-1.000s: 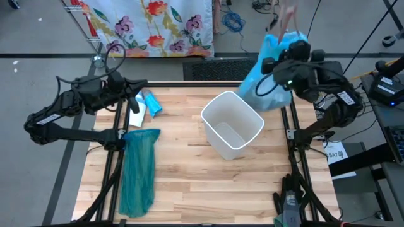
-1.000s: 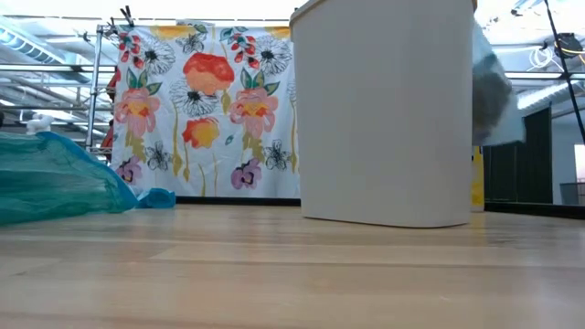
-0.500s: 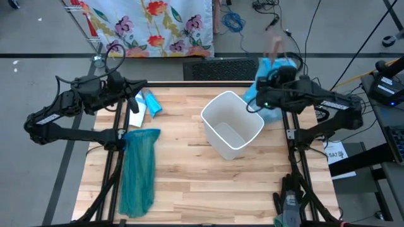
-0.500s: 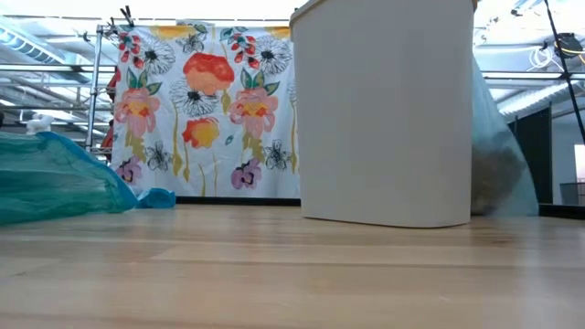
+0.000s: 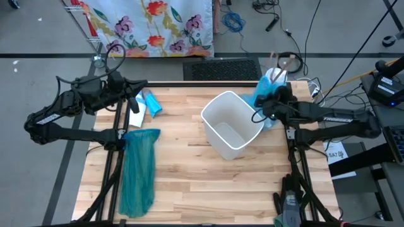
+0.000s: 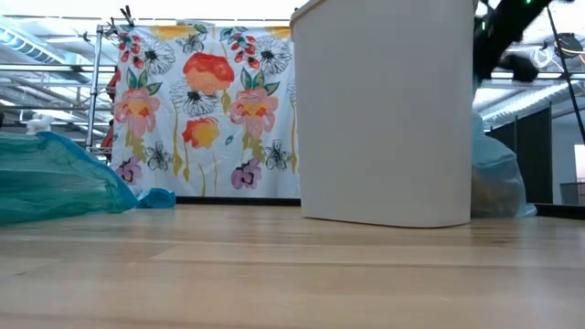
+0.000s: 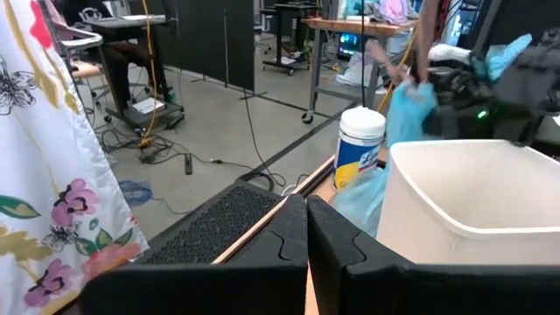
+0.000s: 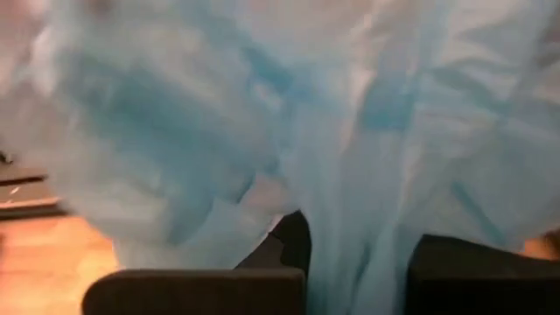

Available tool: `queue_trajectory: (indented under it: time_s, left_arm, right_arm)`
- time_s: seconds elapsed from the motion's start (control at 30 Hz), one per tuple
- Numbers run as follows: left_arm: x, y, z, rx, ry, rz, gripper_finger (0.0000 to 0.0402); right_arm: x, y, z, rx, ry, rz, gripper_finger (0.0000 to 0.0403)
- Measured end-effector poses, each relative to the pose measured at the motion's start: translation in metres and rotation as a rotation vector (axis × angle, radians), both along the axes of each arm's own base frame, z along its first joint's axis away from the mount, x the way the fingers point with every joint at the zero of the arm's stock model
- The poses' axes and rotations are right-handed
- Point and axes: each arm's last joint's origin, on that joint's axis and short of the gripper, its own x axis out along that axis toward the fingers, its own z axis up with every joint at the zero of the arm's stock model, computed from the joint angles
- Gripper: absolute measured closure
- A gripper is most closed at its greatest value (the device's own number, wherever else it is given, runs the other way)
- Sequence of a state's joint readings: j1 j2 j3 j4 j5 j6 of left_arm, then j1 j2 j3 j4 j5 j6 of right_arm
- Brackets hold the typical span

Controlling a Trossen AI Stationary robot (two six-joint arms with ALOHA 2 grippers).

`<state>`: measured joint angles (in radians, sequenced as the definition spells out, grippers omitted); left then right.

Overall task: Place trash/remove bag and relplace
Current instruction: Remove the blue trash bag from the trash bin

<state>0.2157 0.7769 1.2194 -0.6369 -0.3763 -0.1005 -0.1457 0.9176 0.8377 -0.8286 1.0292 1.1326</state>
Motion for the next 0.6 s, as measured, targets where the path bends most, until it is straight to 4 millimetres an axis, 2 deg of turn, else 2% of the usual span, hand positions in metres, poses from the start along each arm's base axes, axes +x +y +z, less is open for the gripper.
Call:
queue_trajectory:
  time_s: [0.13,0.27,0.47,0.6]
  left_arm:
    - [0.000,0.000,0.000,-0.026,-0.018,0.005,0.0401]
    - [0.001,0.000,0.000,-0.043,-0.026,0.002,0.0401]
    - [0.001,-0.001,0.000,-0.049,-0.027,-0.022,0.0401]
    - [0.003,-0.001,-0.001,-0.053,-0.024,-0.035,0.0401]
  right_arm:
    - [-0.006,-0.014,-0.035,0.112,-0.045,0.030,0.0403]
    - [-0.008,-0.024,-0.061,0.202,-0.030,0.093,0.0403]
    - [-0.018,-0.030,-0.092,0.293,0.042,0.125,0.0403]
    - [-0.025,-0.035,-0.105,0.365,0.112,0.187,0.0403]
